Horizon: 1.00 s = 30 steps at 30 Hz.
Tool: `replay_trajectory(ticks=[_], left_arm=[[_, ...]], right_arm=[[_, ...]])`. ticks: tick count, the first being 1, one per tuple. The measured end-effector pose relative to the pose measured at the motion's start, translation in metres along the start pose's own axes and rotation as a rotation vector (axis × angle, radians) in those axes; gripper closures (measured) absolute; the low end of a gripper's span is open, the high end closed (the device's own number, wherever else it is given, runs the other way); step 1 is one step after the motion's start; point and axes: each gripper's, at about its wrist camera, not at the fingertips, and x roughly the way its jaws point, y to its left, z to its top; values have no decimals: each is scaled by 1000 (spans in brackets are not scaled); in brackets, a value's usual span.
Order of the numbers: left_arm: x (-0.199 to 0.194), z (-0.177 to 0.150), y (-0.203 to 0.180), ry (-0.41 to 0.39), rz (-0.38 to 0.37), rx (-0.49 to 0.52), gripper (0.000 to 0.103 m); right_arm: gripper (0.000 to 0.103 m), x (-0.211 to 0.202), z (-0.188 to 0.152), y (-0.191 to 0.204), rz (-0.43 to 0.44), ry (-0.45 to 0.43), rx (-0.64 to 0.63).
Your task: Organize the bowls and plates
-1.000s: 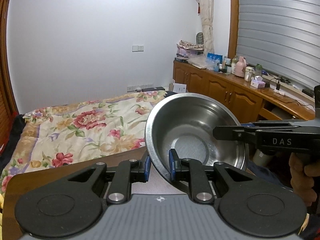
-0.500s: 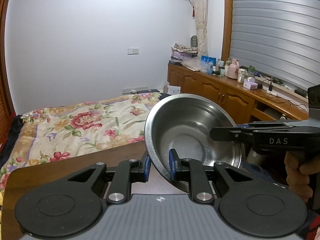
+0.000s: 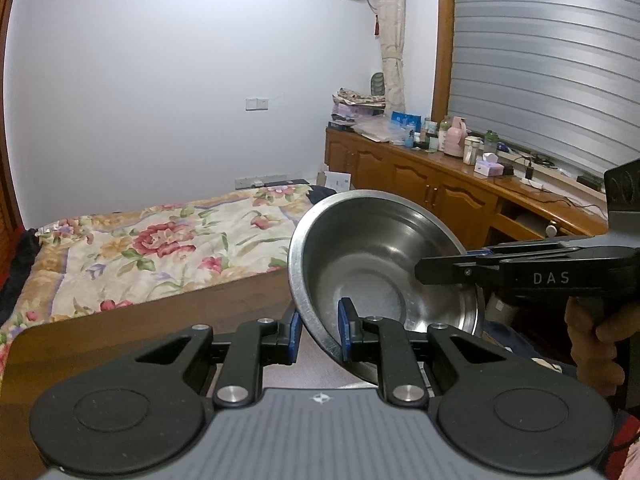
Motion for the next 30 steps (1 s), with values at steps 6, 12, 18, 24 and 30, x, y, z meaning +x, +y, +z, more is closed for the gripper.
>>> replay_trajectory(ticks=[6, 12, 18, 24, 30], left_arm=[[-6, -25, -4, 33, -13, -3, 82], [-9, -58, -6, 83, -16, 1, 81], [-8, -82, -4, 126, -15, -25, 81], [-9, -94, -8, 141, -7, -28, 81], [-9, -102, -13, 135, 22, -19, 81]], right_arm=[[88, -4, -18, 7, 7, 33, -20], [88, 0, -44, 13, 1, 98, -28], [88, 4, -66, 19, 3, 144, -30], [88, 3, -79, 27, -11, 154, -38], [88, -2, -88, 34, -48, 125, -67]])
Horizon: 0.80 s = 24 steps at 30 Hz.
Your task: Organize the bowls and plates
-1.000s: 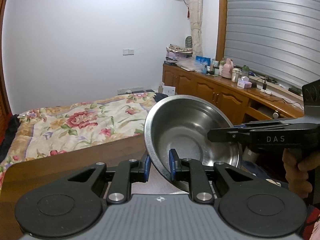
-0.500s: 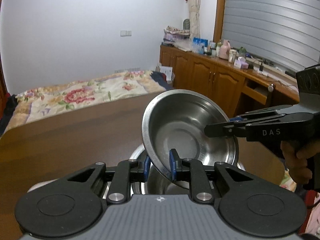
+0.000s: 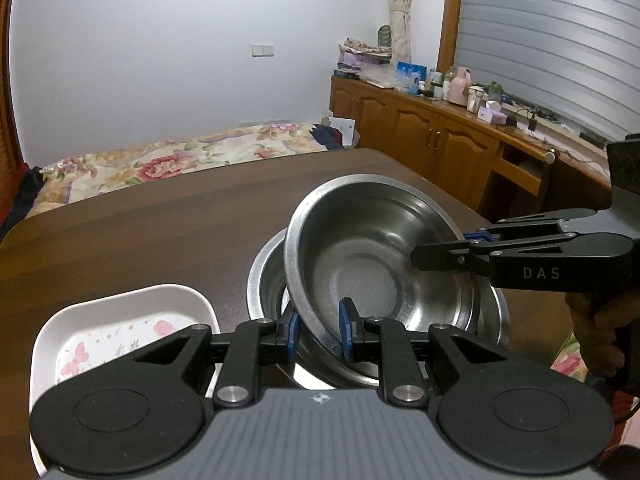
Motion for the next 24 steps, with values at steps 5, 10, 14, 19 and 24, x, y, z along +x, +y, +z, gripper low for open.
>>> replay_trajectory(ticks=[5, 10, 14, 19, 24], left_arm=[[4, -4, -6, -4, 27, 27, 81], [7, -7, -7, -17, 45, 44, 81], [6, -9, -6, -20, 44, 33, 81], [3, -12, -5, -35, 48, 12, 82], [2, -14, -4, -39, 49, -7, 82]], right_arm=[[87, 3, -4, 3, -37, -9, -34], [87, 5, -8, 3, -63, -21, -68], [87, 6, -9, 5, -78, -28, -90], [87, 5, -8, 3, -76, -28, -95], [87, 4, -11, 6, -90, -35, -103]])
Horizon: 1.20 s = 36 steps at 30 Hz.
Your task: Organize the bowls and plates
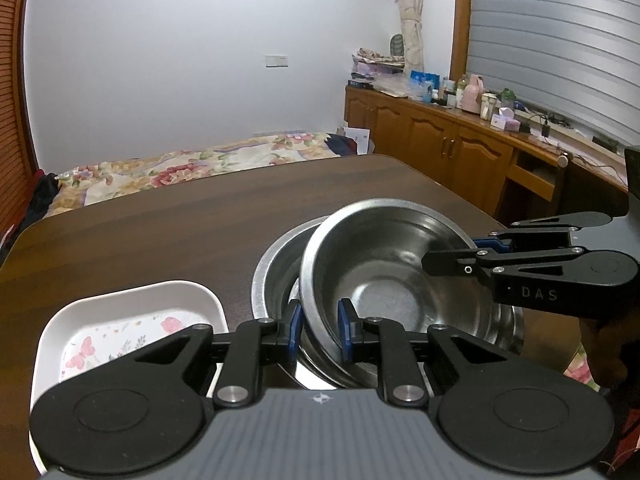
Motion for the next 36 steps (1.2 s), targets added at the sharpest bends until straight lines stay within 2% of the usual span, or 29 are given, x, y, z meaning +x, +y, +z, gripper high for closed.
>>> replay_trajectory(ticks=[5, 10, 17, 21, 23, 25, 29, 30, 31, 36], left_arm=[[-2, -1, 1, -11, 4, -15, 83], [-12, 0, 0, -60, 8, -37, 83], [-21, 4, 0, -113, 43, -53, 82], [-22, 3, 3, -131, 66, -64, 70], [-21, 1, 4, -132, 68, -73, 68], [-19, -2, 4, -129, 71, -83, 55], [-15, -7, 7, -117, 82, -84, 48], [-14, -8, 7, -114, 85, -85, 47], [-13, -8, 7, -112, 87, -86, 47], [-10, -11, 8, -96, 78, -95, 47]], right_arm=[[86, -1, 0, 1, -9, -5, -4], [85, -5, 1, -2, 21, -34, 14], [85, -15, 0, -4, -4, -90, 40], [85, -23, -4, -6, -31, -133, 52], [79, -25, -7, -6, -48, -148, 58], [60, -24, -9, -7, -58, -154, 64], [56, -17, -14, -9, -72, -146, 72], [52, -15, -14, -9, -75, -143, 75], [49, -13, -15, -9, -75, -141, 80], [48, -7, -20, -7, -65, -135, 101]])
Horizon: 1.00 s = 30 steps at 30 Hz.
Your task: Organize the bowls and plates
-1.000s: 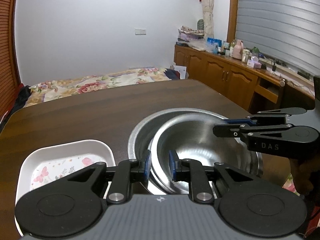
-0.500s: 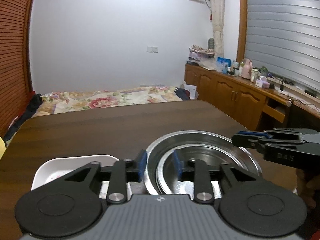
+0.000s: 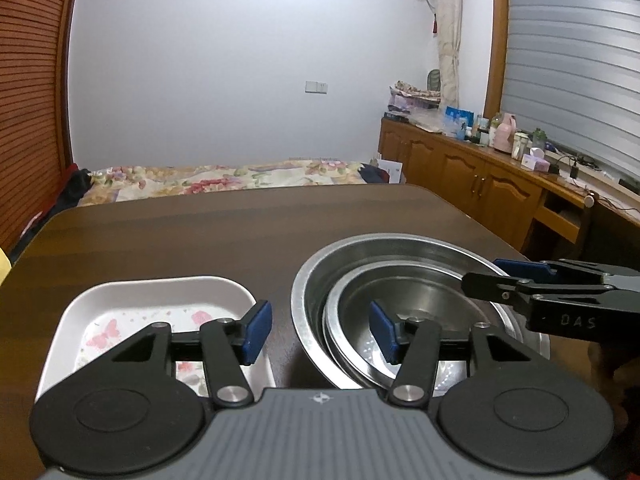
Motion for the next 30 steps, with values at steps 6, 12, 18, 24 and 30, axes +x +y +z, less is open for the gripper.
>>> replay_trajectory(ticks=[6, 12, 18, 24, 30], left_arm=[[3, -1, -3, 10, -7, 2, 47], [7, -3, -5, 19, -11, 2, 47], [9, -3, -3, 26, -16, 2, 47], [12, -6, -4, 32, -16, 4, 48], [13, -6, -5, 29, -11, 3, 50]], right_arm=[[48, 5, -7, 0, 13, 16, 40], [48, 7, -12, 2, 27, 22, 68], [48, 9, -13, 4, 31, 25, 68], [51, 12, -14, 5, 30, 31, 75], [51, 11, -14, 7, 26, 31, 76]])
